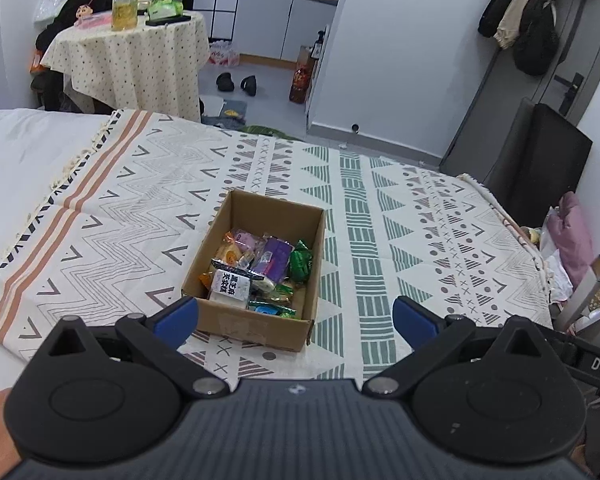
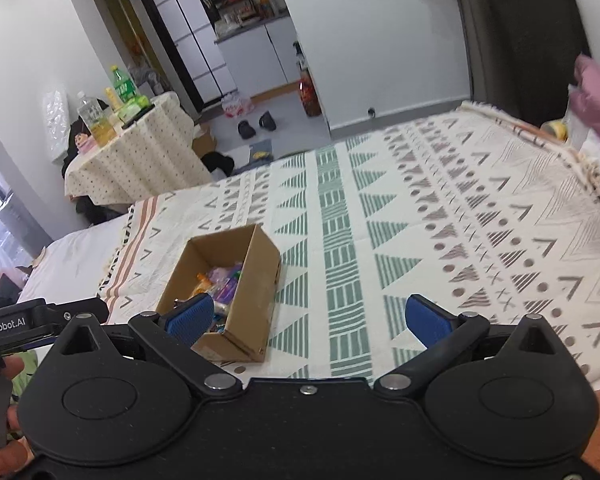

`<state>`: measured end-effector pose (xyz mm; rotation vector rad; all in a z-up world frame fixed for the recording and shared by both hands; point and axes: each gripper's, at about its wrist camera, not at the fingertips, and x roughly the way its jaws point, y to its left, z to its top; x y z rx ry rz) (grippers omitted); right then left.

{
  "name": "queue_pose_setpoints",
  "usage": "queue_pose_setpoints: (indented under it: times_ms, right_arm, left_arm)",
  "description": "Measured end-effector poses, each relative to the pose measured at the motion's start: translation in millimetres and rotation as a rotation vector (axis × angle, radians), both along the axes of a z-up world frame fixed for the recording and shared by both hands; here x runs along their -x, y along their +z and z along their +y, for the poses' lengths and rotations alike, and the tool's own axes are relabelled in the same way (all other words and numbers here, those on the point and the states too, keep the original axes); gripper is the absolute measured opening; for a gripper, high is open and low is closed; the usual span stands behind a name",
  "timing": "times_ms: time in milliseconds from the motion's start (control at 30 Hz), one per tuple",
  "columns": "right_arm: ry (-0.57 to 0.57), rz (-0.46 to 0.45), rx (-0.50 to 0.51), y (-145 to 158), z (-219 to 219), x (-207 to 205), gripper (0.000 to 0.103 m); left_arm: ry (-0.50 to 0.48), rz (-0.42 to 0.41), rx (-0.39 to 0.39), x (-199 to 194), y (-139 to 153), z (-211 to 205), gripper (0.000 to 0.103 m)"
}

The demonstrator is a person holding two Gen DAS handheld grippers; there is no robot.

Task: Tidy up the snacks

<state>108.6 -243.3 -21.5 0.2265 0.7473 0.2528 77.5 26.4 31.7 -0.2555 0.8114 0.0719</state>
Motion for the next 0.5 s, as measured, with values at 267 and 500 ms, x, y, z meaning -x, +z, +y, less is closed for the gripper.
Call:
queue_pose_setpoints:
  times_ms: [267, 500]
  right_arm:
    - [-0.016, -0.084, 0.016, 19.2, -7.5, 32.3, 0.103]
    - [-0.021, -0.139, 0.038, 37.4, -9.1, 57.5, 0.103]
  left_arm:
    - [-0.029, -0.057, -0.015, 31.6, 17.9, -4.4, 0.103]
    - [-0.058, -0.104, -0.024, 59.0, 30.9, -6.0, 0.103]
